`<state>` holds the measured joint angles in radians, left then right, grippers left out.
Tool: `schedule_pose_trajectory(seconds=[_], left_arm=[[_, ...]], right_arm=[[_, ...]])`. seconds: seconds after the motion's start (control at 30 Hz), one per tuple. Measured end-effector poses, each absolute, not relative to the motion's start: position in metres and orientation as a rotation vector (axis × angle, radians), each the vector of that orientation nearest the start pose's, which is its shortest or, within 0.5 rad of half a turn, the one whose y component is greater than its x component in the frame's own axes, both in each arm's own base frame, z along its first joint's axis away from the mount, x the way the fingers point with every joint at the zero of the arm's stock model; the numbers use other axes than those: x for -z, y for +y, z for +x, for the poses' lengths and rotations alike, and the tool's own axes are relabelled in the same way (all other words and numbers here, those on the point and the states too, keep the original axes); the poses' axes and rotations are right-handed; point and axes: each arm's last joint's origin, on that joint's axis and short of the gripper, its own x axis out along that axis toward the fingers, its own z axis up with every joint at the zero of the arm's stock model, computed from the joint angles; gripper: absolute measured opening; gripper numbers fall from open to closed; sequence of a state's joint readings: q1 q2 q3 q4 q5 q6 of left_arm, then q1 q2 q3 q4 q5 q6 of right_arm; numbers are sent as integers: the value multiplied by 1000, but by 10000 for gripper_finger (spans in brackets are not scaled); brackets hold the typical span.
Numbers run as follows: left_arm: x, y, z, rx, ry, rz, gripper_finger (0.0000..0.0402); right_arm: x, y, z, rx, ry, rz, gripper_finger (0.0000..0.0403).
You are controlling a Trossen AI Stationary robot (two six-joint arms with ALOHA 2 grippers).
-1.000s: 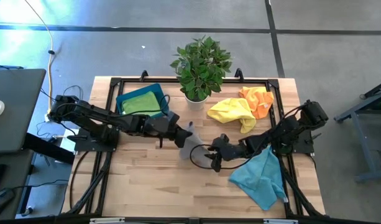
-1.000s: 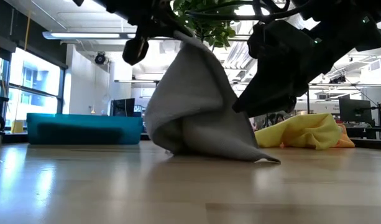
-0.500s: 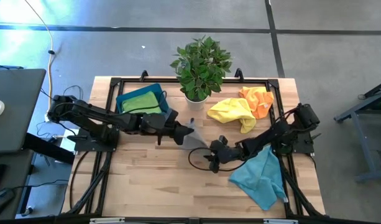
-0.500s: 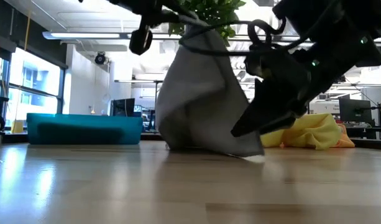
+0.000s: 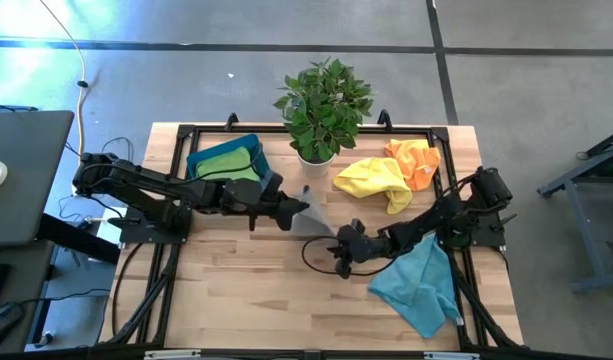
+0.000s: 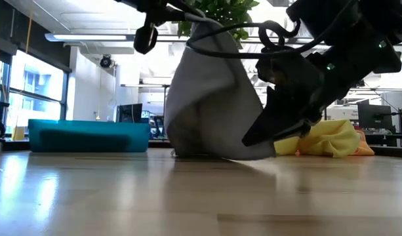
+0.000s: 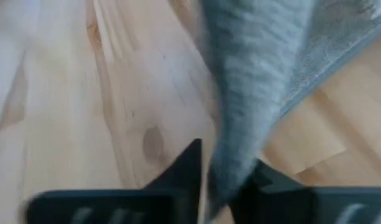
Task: Fold microfiber towels
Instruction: Fold the gray towel
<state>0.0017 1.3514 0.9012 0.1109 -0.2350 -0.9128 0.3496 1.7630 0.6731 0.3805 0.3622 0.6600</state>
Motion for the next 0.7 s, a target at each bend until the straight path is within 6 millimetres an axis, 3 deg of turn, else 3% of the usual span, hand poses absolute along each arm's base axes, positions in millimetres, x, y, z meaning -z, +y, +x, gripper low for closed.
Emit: schedule_pose_trajectory(seconds=[0.07,0.2,0.47,0.7], left_arm=[[-274,7,299,-364,245,-860,1],[-267,4,296,-343,346,-860,1],[-256,-6,290,-303,515,-770,6],[-244,-3,281,-440,621,-638,82]], right_arm=[[-111,97,294,199,644,419,9],[-115,101,292,142,667,506,5],[-145,106,282,1,702,606,1],[-172,104,272,-86,700,668,0]])
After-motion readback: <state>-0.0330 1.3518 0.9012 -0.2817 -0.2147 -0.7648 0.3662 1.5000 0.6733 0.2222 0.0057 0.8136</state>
